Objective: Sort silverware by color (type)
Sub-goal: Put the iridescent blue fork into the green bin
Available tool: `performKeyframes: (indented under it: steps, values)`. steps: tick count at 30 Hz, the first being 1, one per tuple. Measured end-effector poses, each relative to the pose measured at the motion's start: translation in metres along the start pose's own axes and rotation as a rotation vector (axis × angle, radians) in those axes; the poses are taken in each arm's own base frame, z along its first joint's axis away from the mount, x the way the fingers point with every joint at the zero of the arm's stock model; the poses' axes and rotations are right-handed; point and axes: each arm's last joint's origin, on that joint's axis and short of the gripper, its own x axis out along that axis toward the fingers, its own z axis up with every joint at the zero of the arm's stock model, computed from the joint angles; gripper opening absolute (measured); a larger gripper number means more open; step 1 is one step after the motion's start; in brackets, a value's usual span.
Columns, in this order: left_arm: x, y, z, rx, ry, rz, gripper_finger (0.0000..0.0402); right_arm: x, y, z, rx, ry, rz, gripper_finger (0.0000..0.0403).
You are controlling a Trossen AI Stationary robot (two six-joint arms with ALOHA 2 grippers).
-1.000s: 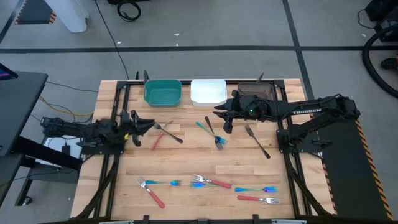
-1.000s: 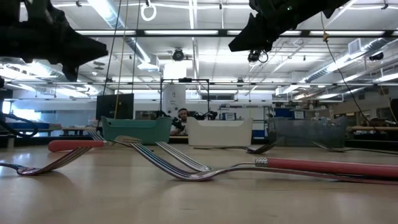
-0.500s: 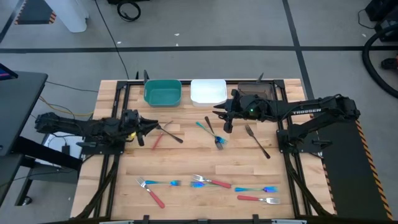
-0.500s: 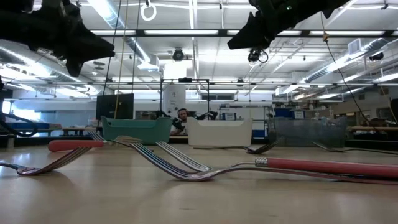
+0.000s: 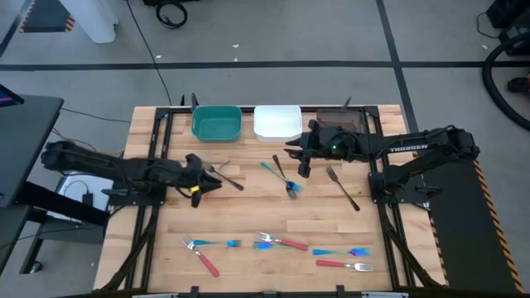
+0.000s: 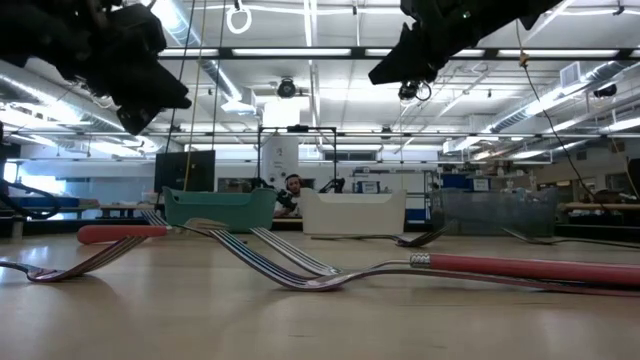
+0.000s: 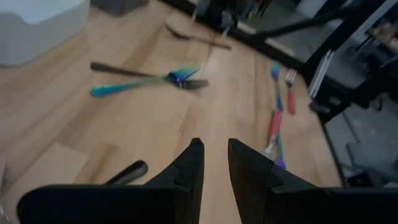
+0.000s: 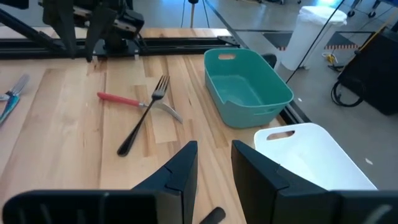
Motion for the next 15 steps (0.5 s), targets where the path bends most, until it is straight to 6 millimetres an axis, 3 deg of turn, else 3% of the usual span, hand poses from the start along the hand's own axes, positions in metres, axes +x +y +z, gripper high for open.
performKeyframes:
  steps: [15]
  values:
    - [0.029, -0.035, 0.013, 0.105, 0.111, -0.044, 0.0080, -0.001, 0.001, -0.012, -0.003, 0.127, 0.005, 0.0106]
